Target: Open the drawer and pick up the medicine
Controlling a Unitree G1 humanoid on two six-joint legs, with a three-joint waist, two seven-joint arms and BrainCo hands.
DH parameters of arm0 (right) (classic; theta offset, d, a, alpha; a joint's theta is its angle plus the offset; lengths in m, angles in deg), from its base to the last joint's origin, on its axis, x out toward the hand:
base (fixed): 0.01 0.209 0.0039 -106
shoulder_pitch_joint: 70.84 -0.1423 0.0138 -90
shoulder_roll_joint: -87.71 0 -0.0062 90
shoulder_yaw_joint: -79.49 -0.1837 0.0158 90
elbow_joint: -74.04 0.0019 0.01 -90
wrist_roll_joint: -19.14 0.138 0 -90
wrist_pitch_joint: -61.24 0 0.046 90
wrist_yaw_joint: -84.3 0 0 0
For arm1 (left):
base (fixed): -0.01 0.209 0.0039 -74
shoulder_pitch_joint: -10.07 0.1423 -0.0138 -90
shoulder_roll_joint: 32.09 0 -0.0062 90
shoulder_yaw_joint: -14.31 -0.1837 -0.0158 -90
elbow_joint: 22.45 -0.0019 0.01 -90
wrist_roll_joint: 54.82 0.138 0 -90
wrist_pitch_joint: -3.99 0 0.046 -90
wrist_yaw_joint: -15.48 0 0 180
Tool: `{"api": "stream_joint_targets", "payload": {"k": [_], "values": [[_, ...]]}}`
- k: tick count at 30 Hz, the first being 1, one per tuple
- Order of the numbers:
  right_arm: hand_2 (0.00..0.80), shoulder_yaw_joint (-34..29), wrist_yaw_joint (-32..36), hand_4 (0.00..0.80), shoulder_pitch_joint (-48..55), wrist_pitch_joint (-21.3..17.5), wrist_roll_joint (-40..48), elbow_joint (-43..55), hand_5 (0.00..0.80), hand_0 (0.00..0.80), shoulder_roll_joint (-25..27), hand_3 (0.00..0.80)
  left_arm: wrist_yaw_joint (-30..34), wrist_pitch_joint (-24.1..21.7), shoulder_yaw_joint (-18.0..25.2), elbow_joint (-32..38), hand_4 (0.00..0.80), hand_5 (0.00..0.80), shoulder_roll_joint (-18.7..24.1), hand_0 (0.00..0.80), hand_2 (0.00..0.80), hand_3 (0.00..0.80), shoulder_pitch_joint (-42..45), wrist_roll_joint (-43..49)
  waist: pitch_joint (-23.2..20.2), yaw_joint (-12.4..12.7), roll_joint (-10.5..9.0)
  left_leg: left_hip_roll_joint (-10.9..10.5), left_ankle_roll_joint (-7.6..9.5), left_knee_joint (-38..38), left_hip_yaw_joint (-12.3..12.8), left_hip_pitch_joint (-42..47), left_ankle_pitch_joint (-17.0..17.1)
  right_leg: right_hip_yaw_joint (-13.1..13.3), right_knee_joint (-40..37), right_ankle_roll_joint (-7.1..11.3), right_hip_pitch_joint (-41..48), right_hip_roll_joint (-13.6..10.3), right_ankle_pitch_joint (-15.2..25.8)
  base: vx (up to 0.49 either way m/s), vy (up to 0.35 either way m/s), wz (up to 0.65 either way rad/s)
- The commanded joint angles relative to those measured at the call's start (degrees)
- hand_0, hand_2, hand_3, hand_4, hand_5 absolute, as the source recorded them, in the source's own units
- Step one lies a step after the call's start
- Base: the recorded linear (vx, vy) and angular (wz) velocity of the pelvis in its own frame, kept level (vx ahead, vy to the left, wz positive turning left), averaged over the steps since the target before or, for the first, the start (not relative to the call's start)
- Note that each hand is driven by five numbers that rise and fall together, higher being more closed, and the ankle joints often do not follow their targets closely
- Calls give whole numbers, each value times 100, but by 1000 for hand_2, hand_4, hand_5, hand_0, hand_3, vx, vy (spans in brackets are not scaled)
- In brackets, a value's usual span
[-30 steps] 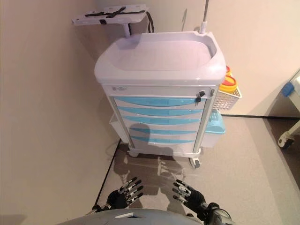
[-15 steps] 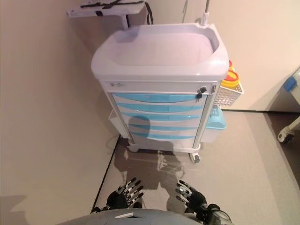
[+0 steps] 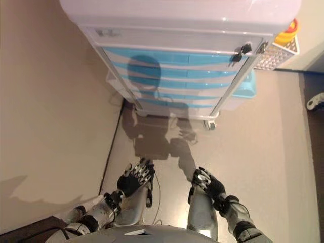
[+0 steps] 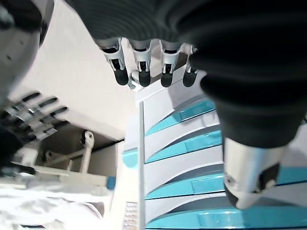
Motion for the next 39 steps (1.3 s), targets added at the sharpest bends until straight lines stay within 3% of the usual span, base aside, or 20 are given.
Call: {"api": "stream_joint_targets", "payload": {"k": [1, 8, 16, 17, 25, 39], "values": [[0, 117, -93, 0, 320, -76, 156, 484, 0, 0, -100, 0, 167, 97, 232, 236, 0, 0, -221, 0, 0, 0, -123, -449, 38, -147, -78, -259, 150, 910, 7, -367, -727, 264, 284, 136, -354, 94, 164, 7, 15, -6], [0, 167, -242, 0, 292, -40, 75, 681, 0, 0, -39, 0, 73, 104, 372, 370, 0, 0, -177, 0, 0, 0, -547, -920, 240, -268, -187, -228, 201, 1307, 77, -695, -852, 383, 483, 144, -676, 162, 198, 8, 20, -7], [0, 278, -297, 0, 233, 145, 45, 897, 0, 0, 40, 0, -85, 328, 859, 296, 0, 0, -37, 0, 0, 0, -1259, -1767, 444, -470, -384, -114, 240, 1812, 210, -1157, -990, 551, 674, 168, -1075, 265, 289, 32, 7, -7], [0, 310, -293, 0, 229, 153, 58, 892, 0, 0, 44, 0, -118, 397, 918, 258, 0, 0, 9, 0, 0, 0, -1406, -1910, 459, -493, -393, -100, 216, 1921, 194, -1157, -1180, 589, 737, 213, -1063, 281, 158, 120, 10, -6], [0, 490, -293, 0, 202, 242, 145, 1010, 0, 0, 121, 0, -315, 537, 1195, 38, 0, 0, 442, 0, 0, 0, -2251, -2299, 560, -650, -523, -11, 216, 2198, 267, -1415, -1283, 674, 765, 223, -1260, 348, 243, 40, -5, -5], [0, 860, -298, 0, 229, 229, 300, 1265, 0, 0, 173, 0, -701, 430, 1199, 166, 0, 0, 1012, 0, 0, 0, -3575, -3111, 659, -818, -695, 86, 178, 2363, 328, -1663, -1379, 704, 603, 201, -1388, 427, 382, 11, -16, -3]]}}
